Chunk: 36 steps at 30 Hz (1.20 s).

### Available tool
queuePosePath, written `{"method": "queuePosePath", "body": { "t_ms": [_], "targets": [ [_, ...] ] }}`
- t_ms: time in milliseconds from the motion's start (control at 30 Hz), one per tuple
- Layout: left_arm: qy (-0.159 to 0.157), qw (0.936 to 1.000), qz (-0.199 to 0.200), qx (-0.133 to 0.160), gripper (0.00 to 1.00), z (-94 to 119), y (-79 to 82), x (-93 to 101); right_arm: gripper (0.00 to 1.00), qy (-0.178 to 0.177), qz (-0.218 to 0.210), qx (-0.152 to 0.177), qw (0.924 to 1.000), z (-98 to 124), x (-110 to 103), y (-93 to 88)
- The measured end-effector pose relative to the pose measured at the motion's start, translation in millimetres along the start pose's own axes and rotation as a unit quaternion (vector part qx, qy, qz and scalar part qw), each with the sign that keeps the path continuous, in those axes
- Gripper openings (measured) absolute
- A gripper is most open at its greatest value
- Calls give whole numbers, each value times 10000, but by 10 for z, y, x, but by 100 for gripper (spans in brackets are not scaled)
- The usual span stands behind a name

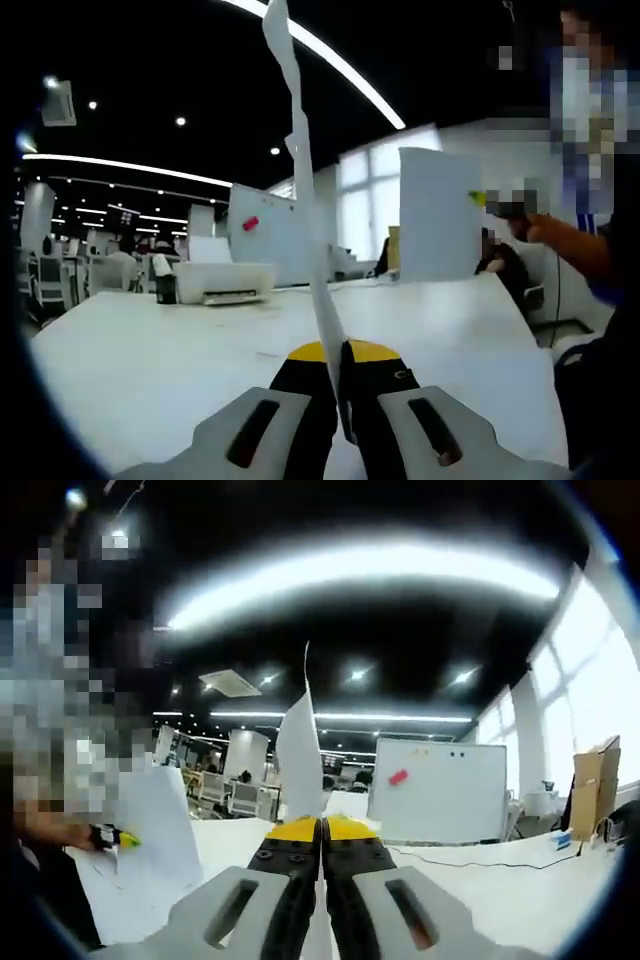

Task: Organize the stack of printing papers by aligning and flattening the scattered papers on the table

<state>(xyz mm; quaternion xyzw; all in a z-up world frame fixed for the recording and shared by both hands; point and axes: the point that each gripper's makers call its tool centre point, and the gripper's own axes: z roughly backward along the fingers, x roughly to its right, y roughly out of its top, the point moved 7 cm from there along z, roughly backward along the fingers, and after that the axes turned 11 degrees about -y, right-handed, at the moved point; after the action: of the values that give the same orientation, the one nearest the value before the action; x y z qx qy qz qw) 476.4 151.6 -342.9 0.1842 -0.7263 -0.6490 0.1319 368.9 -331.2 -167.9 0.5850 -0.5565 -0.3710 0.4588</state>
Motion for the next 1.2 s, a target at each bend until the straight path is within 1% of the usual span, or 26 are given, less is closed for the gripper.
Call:
{"method": "queuePosePath", "body": {
  "t_ms": [200,533,667,1000,1033,1067,1200],
  "targets": [
    [32,10000,3,5,6,4,0,-7,0,177,75,-30,9998,-13,-111,-3],
    [21,10000,-10,-12,6,5,-4,2,0,377,-25,-139,9992,-14,-221,-8],
    [24,10000,12,-29,6,1,-13,-4,0,458,-63,-96,9989,-24,-281,11],
    [-20,10000,17,-45,8,-7,-21,12,0,1074,42,-131,9941,-73,-591,6],
    [-34,10000,16,-47,8,-10,-22,15,0,1229,43,-184,9922,-78,-646,-10],
    [-48,10000,14,-50,8,-13,-23,19,0,1307,57,-223,9912,-84,-674,-21],
    [-72,10000,11,-36,8,-15,-19,24,0,1517,126,-325,9878,-109,-762,-56]
  ]
}}
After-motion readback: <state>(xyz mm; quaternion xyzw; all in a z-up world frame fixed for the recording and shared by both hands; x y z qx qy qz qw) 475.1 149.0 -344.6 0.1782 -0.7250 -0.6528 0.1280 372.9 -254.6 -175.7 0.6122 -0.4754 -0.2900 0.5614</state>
